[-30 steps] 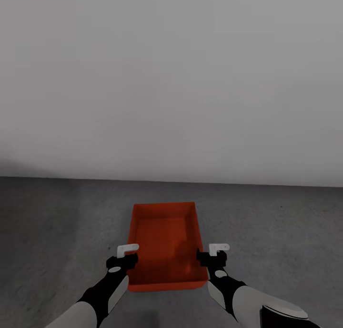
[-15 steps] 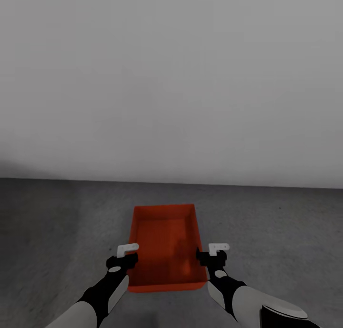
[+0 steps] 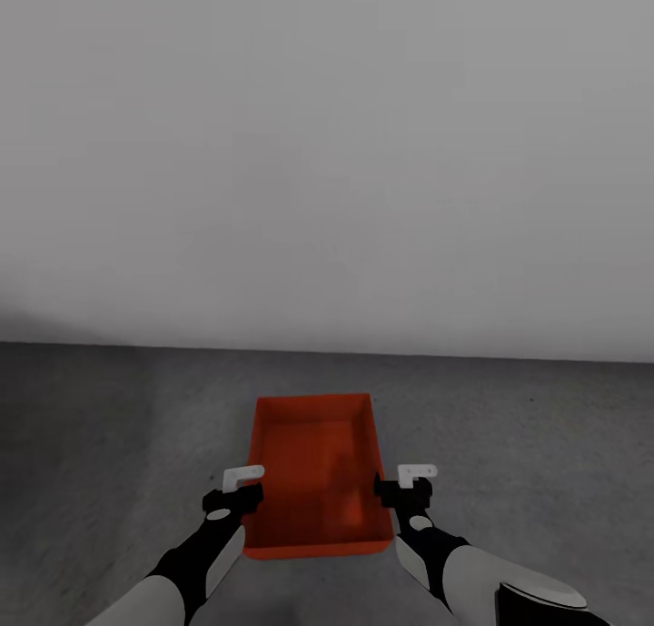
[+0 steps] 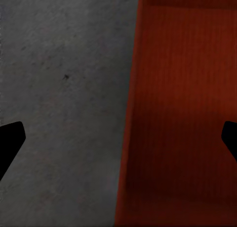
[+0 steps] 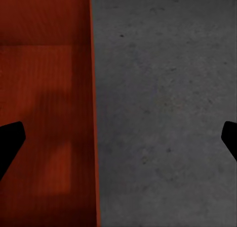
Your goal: Move the two storage containers from the living room to the garage. In the garage, place one container on the floor and stack the other container on top of it (either order is fine).
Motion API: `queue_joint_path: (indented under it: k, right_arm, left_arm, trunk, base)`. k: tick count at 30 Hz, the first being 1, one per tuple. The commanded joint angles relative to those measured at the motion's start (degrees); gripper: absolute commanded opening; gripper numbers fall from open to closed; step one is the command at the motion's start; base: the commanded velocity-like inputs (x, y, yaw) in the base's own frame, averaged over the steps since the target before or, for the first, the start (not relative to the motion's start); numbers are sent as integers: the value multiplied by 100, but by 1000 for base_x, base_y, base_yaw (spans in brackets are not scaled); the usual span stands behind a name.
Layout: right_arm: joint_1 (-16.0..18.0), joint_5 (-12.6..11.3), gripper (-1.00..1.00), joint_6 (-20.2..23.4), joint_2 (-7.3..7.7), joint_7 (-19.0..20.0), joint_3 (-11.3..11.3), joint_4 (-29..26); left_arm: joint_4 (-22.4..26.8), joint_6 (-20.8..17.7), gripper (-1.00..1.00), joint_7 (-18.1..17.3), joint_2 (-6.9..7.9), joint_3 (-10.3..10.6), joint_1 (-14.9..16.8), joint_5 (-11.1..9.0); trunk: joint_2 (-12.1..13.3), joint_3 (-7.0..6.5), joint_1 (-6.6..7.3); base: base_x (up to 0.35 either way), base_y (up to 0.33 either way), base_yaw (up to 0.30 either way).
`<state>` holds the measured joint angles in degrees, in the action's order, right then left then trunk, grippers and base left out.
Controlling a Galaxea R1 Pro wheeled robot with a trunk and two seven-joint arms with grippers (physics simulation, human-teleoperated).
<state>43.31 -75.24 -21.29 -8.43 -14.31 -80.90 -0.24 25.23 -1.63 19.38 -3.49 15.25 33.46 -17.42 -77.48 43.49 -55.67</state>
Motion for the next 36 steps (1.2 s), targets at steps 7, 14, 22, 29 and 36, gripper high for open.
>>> queue_joint_path:
  k: [7,14,22,29,36]
  right_arm:
    - [2,-32,100,1,-5,-30,-42,-3]
    - [2,-26,100,161,-13,-37,-46,-3]
    - [2,-17,100,234,-10,-37,-61,-3]
    - [2,-1,100,174,-5,-32,-70,-3]
    - [2,-13,100,137,-3,-31,-58,-3]
  left_arm:
    - [0,-21,100,49,6,44,2,-42]
    - [-16,-21,100,49,6,40,2,-42]
    - [-18,-21,100,49,4,39,2,-42]
    - [-18,-21,100,49,3,39,2,-42]
    - [-18,-21,100,49,6,39,2,-42]
  trunk:
    - [280,-122,155]
    - [561,-248,308]
    - [882,-391,484]
    - [1162,-517,638]
    - [1443,-643,792]
  base:
    - [0,0,0]
    - [0,0,0]
    - [0,0,0]
    - [0,0,0]
    - [0,0,0]
